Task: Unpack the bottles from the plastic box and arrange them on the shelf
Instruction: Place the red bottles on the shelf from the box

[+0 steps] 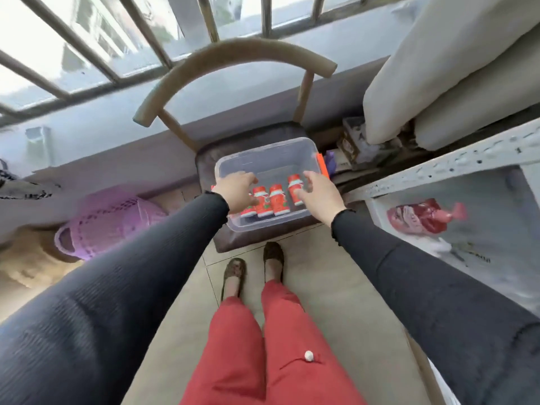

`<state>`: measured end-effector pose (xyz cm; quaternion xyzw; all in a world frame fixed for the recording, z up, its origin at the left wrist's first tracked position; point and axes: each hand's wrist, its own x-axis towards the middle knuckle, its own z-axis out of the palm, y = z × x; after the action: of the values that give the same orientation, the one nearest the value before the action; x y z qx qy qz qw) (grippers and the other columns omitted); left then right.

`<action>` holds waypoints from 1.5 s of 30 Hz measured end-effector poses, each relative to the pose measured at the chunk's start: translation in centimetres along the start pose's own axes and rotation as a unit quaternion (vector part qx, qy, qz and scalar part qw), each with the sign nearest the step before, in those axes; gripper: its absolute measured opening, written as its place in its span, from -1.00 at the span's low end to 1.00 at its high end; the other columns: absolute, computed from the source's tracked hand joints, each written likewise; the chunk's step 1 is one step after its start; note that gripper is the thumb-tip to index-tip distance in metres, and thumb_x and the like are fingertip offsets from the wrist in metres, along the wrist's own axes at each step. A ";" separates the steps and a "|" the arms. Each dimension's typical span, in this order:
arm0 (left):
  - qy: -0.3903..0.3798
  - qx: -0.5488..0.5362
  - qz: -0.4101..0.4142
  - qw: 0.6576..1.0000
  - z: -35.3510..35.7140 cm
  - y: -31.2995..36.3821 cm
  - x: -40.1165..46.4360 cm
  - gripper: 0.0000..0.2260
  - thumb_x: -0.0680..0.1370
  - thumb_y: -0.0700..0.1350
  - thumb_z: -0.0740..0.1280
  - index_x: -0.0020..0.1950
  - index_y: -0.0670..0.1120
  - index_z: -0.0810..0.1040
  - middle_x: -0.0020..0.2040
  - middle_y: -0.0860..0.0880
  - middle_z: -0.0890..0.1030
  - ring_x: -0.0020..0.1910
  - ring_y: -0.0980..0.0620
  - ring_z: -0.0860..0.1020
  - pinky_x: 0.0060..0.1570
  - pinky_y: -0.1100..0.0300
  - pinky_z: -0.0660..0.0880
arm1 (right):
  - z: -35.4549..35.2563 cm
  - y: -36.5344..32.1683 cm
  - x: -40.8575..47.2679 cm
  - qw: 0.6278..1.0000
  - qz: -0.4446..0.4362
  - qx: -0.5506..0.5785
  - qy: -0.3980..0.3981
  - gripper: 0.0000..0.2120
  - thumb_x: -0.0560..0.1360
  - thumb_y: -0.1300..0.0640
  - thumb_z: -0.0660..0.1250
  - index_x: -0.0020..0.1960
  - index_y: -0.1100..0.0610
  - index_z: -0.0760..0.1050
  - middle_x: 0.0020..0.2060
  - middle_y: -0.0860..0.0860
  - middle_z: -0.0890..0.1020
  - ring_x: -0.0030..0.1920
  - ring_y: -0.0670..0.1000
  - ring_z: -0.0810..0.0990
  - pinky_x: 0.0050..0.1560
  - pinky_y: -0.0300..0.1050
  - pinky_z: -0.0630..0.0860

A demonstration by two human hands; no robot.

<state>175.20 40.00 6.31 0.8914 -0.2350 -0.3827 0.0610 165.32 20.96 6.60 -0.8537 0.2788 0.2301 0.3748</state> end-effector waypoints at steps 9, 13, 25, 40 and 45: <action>-0.127 0.058 0.053 0.989 5.2 -2.9 11.2 -0.58 0.53 0.00 0.39 0.37 -0.05 0.47 0.29 -0.09 0.52 0.22 -0.12 0.52 0.22 -0.02 0.50 | 6.6 2.6 10.0 0.981 0.101 -0.150 -0.068 -0.45 0.56 0.04 0.38 0.42 0.25 0.29 0.35 0.23 0.49 0.33 0.24 0.51 0.26 0.06 0.45; -0.152 0.083 0.076 0.982 7.0 -3.9 13.9 -0.55 0.53 0.10 0.38 0.34 -0.07 0.47 0.25 -0.10 0.45 0.17 -0.16 0.52 0.19 -0.08 0.51 | 9.1 3.3 12.3 0.967 0.141 -0.212 -0.034 -0.58 0.60 0.20 0.23 0.42 0.29 0.27 0.33 0.24 0.49 0.30 0.26 0.54 0.21 0.10 0.49; -0.089 -0.089 0.089 0.988 1.4 -3.2 9.3 -0.72 0.45 -0.06 0.50 0.02 -0.01 0.43 -0.05 0.00 0.58 -0.11 -0.02 0.52 -0.24 0.14 0.42 | 5.1 1.2 6.2 0.995 0.066 0.061 0.033 -0.52 0.51 0.07 0.42 0.36 0.11 0.35 0.14 0.07 0.62 0.13 0.13 0.62 0.17 0.07 0.55; -0.235 -0.379 0.352 0.823 -11.2 30.7 -16.7 -0.64 0.50 -0.15 0.48 0.28 -0.13 0.53 0.09 -0.07 0.66 0.10 -0.03 0.65 0.15 0.07 0.58 | -14.4 5.8 -33.6 0.654 -0.062 0.703 0.272 -0.56 0.42 0.21 0.38 0.28 0.20 0.43 -0.03 0.15 0.63 -0.04 0.16 0.62 0.10 0.18 0.56; -0.323 -0.323 0.426 0.781 -3.6 43.6 -27.8 -0.74 0.54 -0.14 0.41 0.20 -0.17 0.55 0.04 -0.05 0.67 0.05 0.01 0.64 0.12 0.12 0.55 | -15.2 13.7 -49.5 0.592 -0.110 0.685 0.410 -0.62 0.43 0.26 0.37 0.21 0.10 0.38 0.02 0.14 0.60 -0.04 0.17 0.67 -0.12 -0.03 0.57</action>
<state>144.94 14.25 39.61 0.4527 -0.4596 -0.6368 0.4223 122.66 16.59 38.68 -0.3742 0.3829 -0.4461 0.7172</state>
